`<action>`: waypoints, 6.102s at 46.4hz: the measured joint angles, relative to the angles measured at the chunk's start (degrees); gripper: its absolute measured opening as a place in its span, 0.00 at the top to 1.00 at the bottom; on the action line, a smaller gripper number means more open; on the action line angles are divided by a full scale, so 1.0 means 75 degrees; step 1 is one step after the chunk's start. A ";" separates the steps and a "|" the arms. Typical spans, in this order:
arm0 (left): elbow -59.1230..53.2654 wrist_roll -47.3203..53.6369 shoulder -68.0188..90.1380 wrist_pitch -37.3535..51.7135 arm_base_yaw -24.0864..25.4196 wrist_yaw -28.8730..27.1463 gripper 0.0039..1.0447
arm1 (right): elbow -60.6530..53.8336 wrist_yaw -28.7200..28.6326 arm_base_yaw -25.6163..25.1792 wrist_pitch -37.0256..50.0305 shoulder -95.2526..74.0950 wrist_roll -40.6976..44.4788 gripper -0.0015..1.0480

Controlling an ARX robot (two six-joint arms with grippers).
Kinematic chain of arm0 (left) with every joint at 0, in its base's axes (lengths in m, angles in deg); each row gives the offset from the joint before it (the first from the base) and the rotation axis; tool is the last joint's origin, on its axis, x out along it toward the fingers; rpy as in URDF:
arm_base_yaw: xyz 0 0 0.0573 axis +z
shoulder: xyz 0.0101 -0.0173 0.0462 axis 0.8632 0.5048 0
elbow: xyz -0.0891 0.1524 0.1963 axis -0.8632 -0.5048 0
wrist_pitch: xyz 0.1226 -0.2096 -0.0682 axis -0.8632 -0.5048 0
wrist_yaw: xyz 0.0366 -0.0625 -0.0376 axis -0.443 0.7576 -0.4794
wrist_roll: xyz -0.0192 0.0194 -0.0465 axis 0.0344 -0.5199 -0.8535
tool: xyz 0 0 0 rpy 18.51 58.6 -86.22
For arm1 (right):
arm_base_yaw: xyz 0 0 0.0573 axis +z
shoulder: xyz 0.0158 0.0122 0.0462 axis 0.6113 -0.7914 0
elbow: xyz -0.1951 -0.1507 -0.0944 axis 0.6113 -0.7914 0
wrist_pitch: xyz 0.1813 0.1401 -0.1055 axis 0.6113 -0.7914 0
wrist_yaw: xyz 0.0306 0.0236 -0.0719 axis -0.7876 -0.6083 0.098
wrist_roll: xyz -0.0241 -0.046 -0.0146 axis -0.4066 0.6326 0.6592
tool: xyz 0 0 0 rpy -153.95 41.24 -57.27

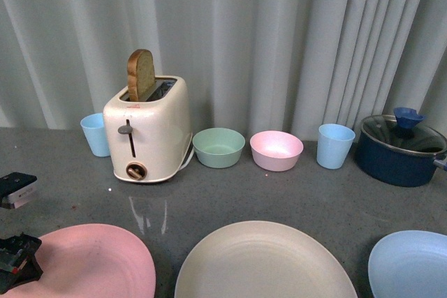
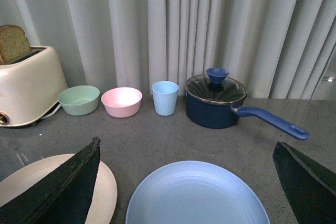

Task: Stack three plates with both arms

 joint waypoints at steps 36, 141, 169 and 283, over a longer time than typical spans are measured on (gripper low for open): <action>0.0076 -0.0038 -0.0163 -0.0187 0.0026 0.0405 0.95 | 0.0000 0.0000 0.0000 0.0000 0.0000 0.0000 0.07; 0.1851 -0.3474 -0.0592 -0.1859 -0.3923 0.1052 0.97 | 0.0000 0.0000 0.0000 0.0000 0.0000 0.0000 0.07; 0.1865 -0.3812 -0.0160 -0.1195 -0.4001 0.0935 0.97 | 0.0000 0.0000 0.0000 0.0000 0.0000 0.0000 0.07; -0.7501 -0.3777 -1.1742 0.4593 -0.1582 -0.1338 0.97 | 0.0000 0.0000 0.0000 0.0000 0.0000 0.0000 0.07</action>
